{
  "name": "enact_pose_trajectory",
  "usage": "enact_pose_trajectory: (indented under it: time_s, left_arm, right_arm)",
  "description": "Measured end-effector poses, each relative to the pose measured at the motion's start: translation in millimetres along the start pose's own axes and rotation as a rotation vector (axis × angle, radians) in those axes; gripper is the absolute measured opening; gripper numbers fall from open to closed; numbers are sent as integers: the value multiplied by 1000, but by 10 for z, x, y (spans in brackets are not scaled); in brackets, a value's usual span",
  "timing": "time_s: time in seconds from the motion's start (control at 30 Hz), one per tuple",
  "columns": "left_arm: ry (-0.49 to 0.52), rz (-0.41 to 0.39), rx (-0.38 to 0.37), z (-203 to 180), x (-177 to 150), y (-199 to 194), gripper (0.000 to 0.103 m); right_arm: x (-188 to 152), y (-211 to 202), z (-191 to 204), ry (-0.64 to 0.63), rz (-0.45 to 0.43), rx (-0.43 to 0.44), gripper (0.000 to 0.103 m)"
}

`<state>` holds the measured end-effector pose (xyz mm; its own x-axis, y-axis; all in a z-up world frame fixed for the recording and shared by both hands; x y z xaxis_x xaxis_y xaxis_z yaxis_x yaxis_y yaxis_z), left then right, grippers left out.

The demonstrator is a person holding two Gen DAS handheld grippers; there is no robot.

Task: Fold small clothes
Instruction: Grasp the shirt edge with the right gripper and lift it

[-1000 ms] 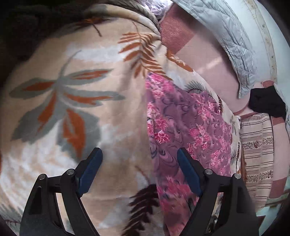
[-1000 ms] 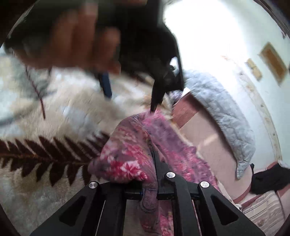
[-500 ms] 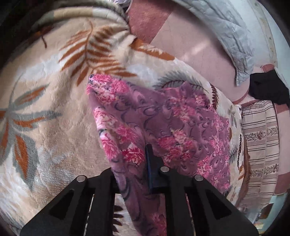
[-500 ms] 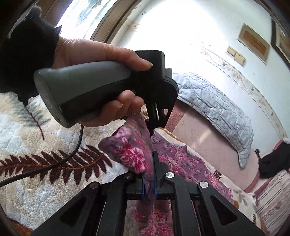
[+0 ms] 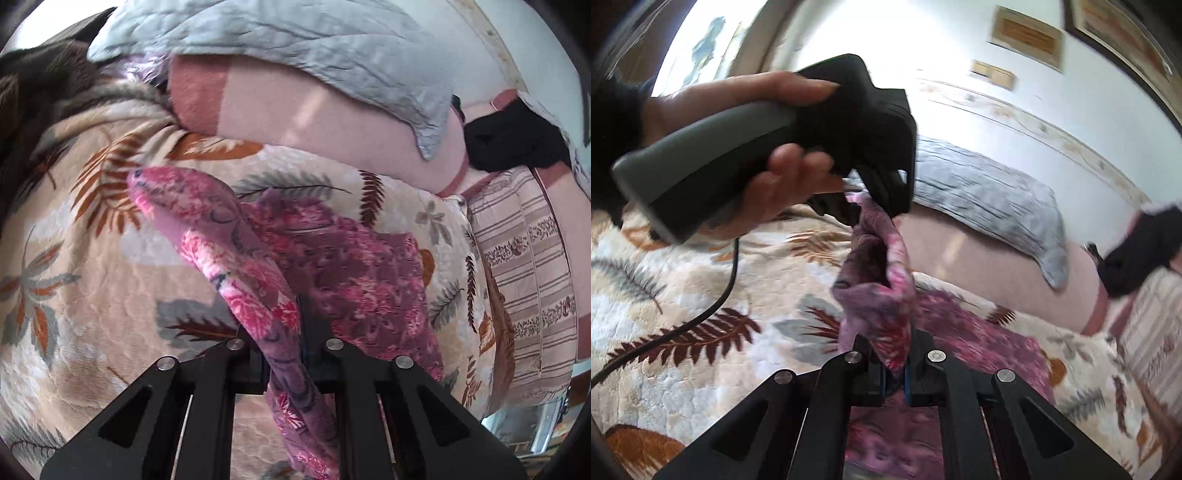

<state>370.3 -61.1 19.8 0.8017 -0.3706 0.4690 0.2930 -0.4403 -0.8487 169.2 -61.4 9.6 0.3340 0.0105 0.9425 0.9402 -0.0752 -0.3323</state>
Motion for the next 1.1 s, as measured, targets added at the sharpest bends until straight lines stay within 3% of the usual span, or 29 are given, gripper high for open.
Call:
enact_pose_trajectory:
  time_s: [0.27, 0.53, 0.87, 1.1]
  left_arm:
    - [103, -8, -5, -746, 171, 67, 9]
    - [168, 36, 31, -1352, 281, 420, 9]
    - [248, 100, 83, -1963, 315, 1023, 9]
    - [263, 162, 121, -2166, 300, 1437, 9]
  right_arm:
    - [14, -251, -700, 189, -5, -36, 5]
    - [-177, -266, -1341, 421, 29, -57, 5]
    - [-620, -144, -2357, 919, 135, -27, 5]
    - [-928, -76, -2641, 1150, 193, 14, 5]
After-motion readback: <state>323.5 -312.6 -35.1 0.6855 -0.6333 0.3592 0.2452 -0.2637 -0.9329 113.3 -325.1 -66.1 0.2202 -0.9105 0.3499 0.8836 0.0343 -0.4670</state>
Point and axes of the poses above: each gripper's, at about its wrist camera, not at the fingertips, and y roughly the way its jaws point, z to its left, x to its top, the point moved 4 cm from there along y, roughly the way its jaws point, and after that the axes turned 12 degrees about y, right-handed, at the moved point
